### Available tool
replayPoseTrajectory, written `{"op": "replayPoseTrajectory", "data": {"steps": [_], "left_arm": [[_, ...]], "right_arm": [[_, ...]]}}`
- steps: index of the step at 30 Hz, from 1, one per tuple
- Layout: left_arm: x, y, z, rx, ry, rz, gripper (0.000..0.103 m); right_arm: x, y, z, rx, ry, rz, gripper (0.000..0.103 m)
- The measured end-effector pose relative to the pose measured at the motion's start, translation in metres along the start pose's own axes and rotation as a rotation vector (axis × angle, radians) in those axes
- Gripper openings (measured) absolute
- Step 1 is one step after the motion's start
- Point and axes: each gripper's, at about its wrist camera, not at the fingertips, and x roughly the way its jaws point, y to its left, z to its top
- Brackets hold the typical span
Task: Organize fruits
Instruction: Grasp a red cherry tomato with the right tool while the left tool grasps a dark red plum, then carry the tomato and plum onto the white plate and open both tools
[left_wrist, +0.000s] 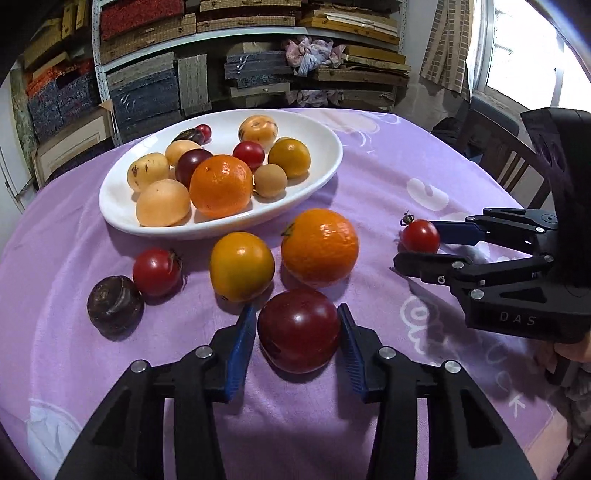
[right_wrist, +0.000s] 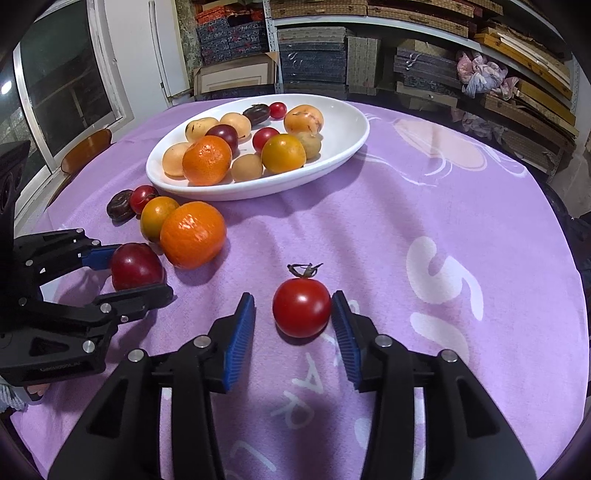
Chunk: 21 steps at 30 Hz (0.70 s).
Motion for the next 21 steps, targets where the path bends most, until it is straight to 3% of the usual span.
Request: {"op": "replayPoseTrajectory", "data": {"steps": [5, 9, 21], "left_arm": [[0.001, 0.004, 0.001, -0.036, -0.010, -0.026, 0.042], [-0.001, 0.006, -0.001, -0.058, -0.018, -0.036, 0.041], [-0.029, 0.017, -0.005, -0.091, -0.111, -0.039, 0.041]], "right_arm": [[0.000, 0.000, 0.000, 0.001, -0.001, -0.006, 0.039], [-0.002, -0.003, -0.001, 0.017, -0.006, 0.001, 0.030], [-0.011, -0.001, -0.005, 0.011, -0.036, -0.010, 0.029]]}}
